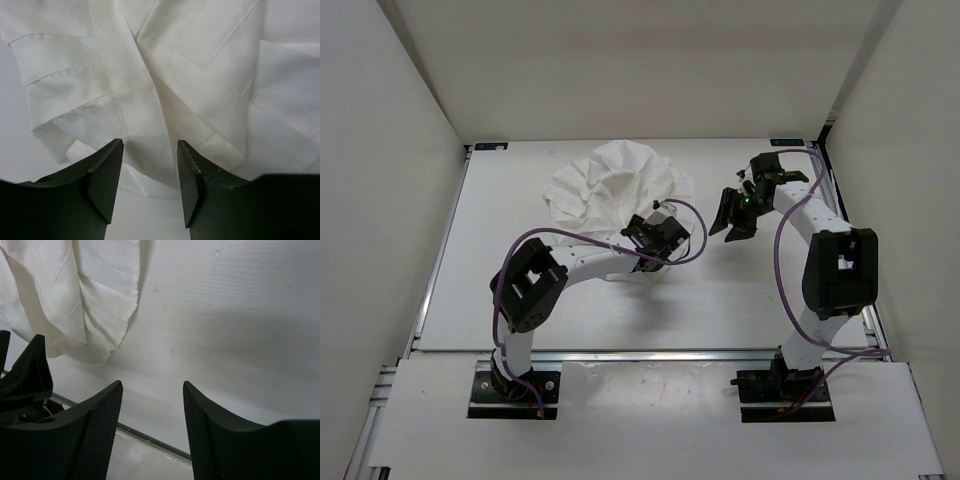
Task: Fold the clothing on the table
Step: Flatten the skirt out
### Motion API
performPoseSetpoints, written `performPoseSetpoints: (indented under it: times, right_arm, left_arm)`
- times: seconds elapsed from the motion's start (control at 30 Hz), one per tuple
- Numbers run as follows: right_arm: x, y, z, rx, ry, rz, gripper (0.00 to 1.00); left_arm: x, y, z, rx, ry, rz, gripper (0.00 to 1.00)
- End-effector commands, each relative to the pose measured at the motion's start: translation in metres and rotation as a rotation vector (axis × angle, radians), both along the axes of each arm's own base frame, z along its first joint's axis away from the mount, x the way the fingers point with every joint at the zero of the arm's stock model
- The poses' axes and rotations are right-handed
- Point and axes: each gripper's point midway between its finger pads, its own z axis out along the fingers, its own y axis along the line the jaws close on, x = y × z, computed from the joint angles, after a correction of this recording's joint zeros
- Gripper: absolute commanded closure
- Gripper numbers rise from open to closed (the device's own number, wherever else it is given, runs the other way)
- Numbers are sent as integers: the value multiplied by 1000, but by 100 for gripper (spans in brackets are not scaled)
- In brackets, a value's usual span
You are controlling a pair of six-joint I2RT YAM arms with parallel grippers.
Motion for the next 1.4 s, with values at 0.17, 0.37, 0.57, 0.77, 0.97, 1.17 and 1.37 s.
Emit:
performPoseSetpoints:
  times: [0.17,0.37,0.57,0.77,0.97,1.17,1.37]
  right_arm:
    - [4,-3,10,28,-34,9,44]
    - [7,10,20,97,-65,42,44]
    - [-2,48,16,155,-46,175,45]
    - [-10,94,29,244,-57,317,44]
    - [-14,157,39,186,-88,512,41]
    - [-31,204,30,227,-52,615,40]
    - [-57,229,5,238,19,687,41]
  left_arm:
    - [26,18,11,-17,-50,65,100]
    - [20,-1,77,-225,-94,33,100]
    - [-15,57,137,-536,-240,142,100]
    - [-49,129,84,-524,-123,330,100]
    - [-94,134,34,-628,44,350,100]
    - [-115,141,3,-610,136,380,100]
    - [-111,145,8,-639,151,375,100]
